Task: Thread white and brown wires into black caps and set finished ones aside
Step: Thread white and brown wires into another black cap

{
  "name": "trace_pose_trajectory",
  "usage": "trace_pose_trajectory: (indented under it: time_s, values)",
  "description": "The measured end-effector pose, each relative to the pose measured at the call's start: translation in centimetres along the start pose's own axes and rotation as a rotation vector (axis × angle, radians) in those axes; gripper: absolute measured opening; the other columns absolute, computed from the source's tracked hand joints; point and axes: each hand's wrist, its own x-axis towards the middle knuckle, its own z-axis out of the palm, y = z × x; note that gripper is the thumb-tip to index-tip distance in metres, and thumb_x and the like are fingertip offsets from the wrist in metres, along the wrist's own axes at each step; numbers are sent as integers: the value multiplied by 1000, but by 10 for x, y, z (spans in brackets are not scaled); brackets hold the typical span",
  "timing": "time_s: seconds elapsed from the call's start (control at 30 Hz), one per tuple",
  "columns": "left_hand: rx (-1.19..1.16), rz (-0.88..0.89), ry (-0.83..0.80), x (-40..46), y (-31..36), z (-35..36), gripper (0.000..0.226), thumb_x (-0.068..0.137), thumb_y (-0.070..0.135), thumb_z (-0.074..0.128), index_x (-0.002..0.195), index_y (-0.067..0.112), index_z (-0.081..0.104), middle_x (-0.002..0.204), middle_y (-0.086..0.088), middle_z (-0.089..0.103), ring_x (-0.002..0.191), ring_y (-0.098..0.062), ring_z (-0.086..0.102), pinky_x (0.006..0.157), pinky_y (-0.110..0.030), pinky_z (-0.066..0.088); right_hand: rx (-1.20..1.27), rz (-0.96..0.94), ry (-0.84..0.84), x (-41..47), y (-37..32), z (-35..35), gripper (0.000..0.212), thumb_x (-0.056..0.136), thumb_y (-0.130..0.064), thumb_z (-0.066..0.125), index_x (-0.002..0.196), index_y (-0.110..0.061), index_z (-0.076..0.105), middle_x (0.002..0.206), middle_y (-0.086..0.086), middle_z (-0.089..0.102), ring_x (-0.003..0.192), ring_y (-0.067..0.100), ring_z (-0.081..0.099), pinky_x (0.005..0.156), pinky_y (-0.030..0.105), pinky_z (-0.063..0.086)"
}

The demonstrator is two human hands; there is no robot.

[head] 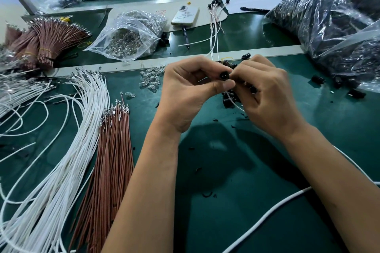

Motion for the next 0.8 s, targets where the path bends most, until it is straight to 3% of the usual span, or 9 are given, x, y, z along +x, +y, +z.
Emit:
trace_pose_trajectory:
  time_s: [0.3, 0.47, 0.67, 0.8]
  values:
    - [-2, -15, 46, -2, -6, 2, 31, 71, -22, 73, 85, 4, 68, 75, 4, 72, 71, -9, 66, 71, -21, 54, -14, 17, -38, -3, 3, 4, 14, 97, -2, 62, 85, -2, 68, 79, 4, 65, 80, 26, 50, 71, 36, 44]
    - [-13, -40, 78, 1, -9, 2, 25, 71, -18, 75, 82, 3, 68, 76, 0, 72, 71, -10, 66, 72, -22, 54, 105, 45, -16, -2, 4, 2, 11, 100, -14, 68, 94, -6, 73, 84, 0, 66, 82, 27, 51, 76, 36, 45]
    - [1, -66, 99, 1, -13, 2, 24, 73, -17, 75, 81, 4, 69, 75, 1, 73, 69, -9, 67, 71, -21, 55, 161, 66, -2, -1, 4, 3, 17, 98, -13, 72, 84, -3, 72, 78, 4, 67, 80, 30, 55, 72, 42, 47]
    - [32, -71, 156, 0, -17, 1, 22, 73, -16, 76, 82, 3, 71, 75, -2, 74, 69, -13, 67, 72, -25, 56, 161, 112, -37, -1, 3, 5, 15, 94, -9, 74, 81, -4, 71, 73, -1, 66, 76, 24, 55, 69, 35, 47]
